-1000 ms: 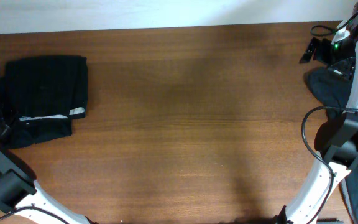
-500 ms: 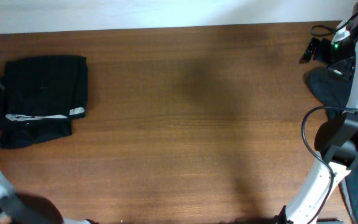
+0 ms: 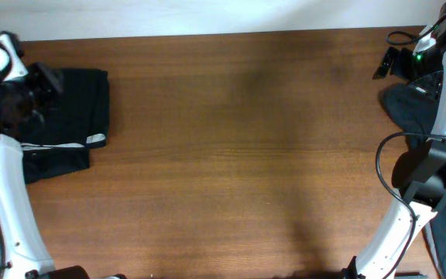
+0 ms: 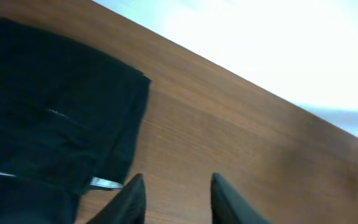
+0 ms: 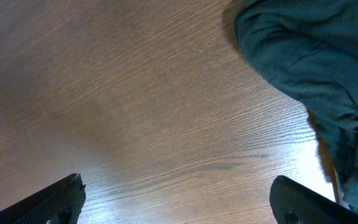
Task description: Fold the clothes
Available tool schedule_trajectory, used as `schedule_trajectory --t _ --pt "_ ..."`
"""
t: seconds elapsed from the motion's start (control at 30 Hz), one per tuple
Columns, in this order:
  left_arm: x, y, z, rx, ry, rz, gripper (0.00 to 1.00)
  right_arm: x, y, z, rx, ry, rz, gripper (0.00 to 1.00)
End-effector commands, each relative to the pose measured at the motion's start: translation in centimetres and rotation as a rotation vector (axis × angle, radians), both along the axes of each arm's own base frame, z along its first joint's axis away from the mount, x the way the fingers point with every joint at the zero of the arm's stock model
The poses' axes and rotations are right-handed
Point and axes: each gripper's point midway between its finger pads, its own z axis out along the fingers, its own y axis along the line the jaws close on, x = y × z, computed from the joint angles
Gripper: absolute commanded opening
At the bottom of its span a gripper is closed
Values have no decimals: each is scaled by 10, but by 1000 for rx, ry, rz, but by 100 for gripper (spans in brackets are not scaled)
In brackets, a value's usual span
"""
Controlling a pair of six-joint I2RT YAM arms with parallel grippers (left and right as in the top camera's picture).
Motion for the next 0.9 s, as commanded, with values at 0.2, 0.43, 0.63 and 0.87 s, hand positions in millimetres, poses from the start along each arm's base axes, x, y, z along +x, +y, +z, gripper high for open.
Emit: schedule_trajectory --t 0.2,0.43,0.63,0.87 --pt "-2 -19 -13 -5 52 -34 99 -1 -3 -1 -6 7 -6 99" --pt "-2 -19 -14 -6 56 -35 99 0 1 -1 -7 5 2 99" --pt "-2 -19 -14 -6 56 -35 100 -3 31 56 -49 -118 61 99" --pt "-2 -19 -14 -6 56 -35 100 -39 100 167 -110 -379 193 99"
